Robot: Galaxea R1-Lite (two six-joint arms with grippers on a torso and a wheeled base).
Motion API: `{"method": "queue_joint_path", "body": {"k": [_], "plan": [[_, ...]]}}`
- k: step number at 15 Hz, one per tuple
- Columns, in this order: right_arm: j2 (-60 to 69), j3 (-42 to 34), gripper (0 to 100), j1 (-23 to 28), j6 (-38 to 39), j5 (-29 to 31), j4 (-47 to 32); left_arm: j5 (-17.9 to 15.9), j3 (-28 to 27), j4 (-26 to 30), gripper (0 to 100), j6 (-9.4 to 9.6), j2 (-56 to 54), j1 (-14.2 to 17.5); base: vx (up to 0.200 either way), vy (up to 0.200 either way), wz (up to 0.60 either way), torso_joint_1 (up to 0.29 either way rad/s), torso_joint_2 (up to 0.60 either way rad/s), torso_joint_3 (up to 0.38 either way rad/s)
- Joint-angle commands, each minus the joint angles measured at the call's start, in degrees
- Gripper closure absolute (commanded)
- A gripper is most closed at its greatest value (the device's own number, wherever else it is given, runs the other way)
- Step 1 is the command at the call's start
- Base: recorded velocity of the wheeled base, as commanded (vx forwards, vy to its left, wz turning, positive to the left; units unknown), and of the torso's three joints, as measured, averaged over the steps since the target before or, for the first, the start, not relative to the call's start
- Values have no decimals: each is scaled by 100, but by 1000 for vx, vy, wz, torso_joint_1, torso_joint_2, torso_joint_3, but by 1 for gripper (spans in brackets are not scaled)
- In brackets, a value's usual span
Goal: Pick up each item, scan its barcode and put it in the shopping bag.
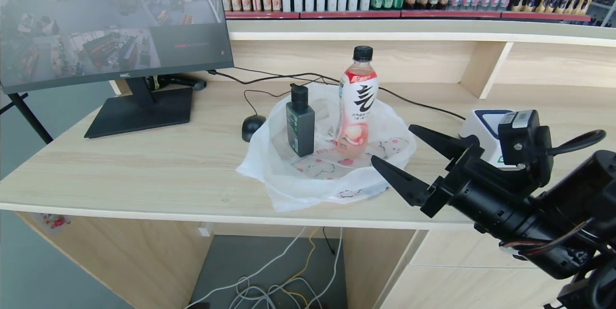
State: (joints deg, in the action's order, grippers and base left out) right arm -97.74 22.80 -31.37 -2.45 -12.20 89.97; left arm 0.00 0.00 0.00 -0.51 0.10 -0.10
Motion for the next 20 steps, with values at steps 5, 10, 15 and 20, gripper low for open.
{"method": "queue_joint_path", "body": {"k": [5, 10, 15, 20], "plan": [[36, 6, 0, -1, -1, -1, 3, 0, 0, 0, 0, 7, -1, 1, 0, 0, 0, 0, 0, 0], [19, 32, 0, -1, -1, -1, 3, -9, 0, 0, 0, 60, -1, 1, -120, -120, 0, 7, 3, 3], [89, -12, 0, -1, -1, -1, 3, 0, 0, 0, 0, 34, -1, 1, -200, -200, 0, 1, 1, 4], [98, -47, 0, -1, -1, -1, 3, 0, 0, 0, 0, 34, -1, 1, -200, -200, 0, 2, -1, 2]]}}
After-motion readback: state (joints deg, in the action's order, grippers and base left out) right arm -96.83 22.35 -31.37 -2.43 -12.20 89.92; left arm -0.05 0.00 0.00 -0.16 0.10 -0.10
